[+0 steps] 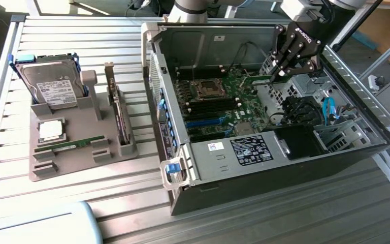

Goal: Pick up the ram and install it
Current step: 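Pick up the ram and move it above insertion slot, then insert the ram into the slot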

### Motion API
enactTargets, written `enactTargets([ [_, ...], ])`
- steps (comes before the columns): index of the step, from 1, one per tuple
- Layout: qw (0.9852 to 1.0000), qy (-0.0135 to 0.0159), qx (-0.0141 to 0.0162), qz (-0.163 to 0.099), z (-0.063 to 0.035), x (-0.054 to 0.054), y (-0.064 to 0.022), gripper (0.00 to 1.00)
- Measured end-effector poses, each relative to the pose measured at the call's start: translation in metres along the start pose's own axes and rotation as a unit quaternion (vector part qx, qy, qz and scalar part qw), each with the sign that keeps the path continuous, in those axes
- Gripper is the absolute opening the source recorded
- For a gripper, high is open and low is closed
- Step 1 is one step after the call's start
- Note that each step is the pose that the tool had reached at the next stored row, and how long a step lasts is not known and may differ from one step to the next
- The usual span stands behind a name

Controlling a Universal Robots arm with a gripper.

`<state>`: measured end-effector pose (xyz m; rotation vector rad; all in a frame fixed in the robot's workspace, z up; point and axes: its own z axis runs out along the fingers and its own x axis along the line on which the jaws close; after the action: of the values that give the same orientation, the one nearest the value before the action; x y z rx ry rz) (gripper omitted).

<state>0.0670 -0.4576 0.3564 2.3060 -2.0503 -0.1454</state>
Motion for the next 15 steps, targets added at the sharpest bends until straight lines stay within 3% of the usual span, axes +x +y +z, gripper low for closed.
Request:
enactTargets([
  [10,1.0000,-0.0001,-0.0002,0.000,0.0010,0.000,-0.0001,0.14],
  [15,1.0000,-0.0005,-0.0030,0.001,0.0135,-0.005,-0.0009,0.14],
])
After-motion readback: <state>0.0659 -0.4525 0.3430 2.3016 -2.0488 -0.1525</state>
